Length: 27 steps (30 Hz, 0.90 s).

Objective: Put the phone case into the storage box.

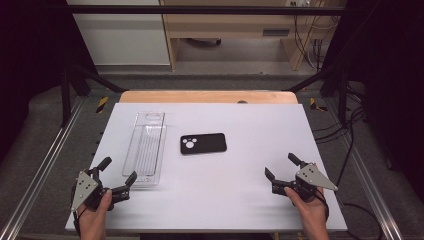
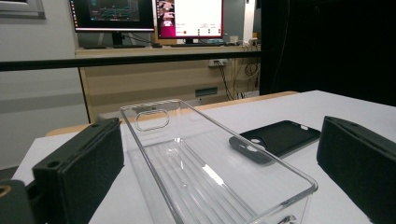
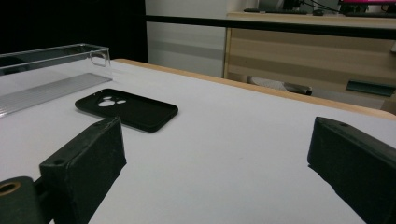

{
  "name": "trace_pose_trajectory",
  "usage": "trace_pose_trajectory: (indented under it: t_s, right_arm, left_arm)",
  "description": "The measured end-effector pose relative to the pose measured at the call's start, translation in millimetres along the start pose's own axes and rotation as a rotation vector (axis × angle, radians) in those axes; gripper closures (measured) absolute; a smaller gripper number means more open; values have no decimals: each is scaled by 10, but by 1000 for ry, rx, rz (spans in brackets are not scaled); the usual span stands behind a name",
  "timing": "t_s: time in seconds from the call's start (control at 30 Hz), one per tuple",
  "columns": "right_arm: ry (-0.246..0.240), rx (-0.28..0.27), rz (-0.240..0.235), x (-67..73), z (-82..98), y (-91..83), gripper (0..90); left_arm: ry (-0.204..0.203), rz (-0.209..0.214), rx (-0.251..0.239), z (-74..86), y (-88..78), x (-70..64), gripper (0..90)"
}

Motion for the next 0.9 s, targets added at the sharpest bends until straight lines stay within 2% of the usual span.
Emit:
trace_pose_trajectory:
  t_s: [0.13,0.27,0.47,0.63,0.7,0.73,0.77,0.8,0.9]
  right_arm:
    - [34,22,7,1,9,33,48]
    - [18,66,-4,63,1,85,61]
    - [-48,154,-30,227,21,125,75]
    - [-153,218,-56,330,-40,253,85]
    - [-163,225,-65,351,-58,288,86]
    - [-176,237,-86,384,-96,377,86]
    - [-176,237,-86,384,-96,377,86]
    - [-187,258,-105,421,-132,494,85]
    - [-207,281,-115,452,-164,580,82]
  left_arm:
    - [2,-8,4,14,-2,8,1]
    - [2,-14,0,6,-17,25,2]
    - [2,-7,9,21,0,6,2]
    - [9,-7,18,31,11,-6,3]
    - [11,-7,19,29,7,-12,3]
    - [11,-7,19,29,8,-15,3]
    - [14,-5,20,27,10,-18,3]
    - [15,-3,19,24,16,-23,3]
    - [16,2,20,27,19,-33,3]
Point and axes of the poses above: each handheld gripper's, and its own axes: y roughly forward along the jaws, z roughly out of its underside, x roughly to its left, the point moved 4 cm from there along y, roughly forward along the jaws
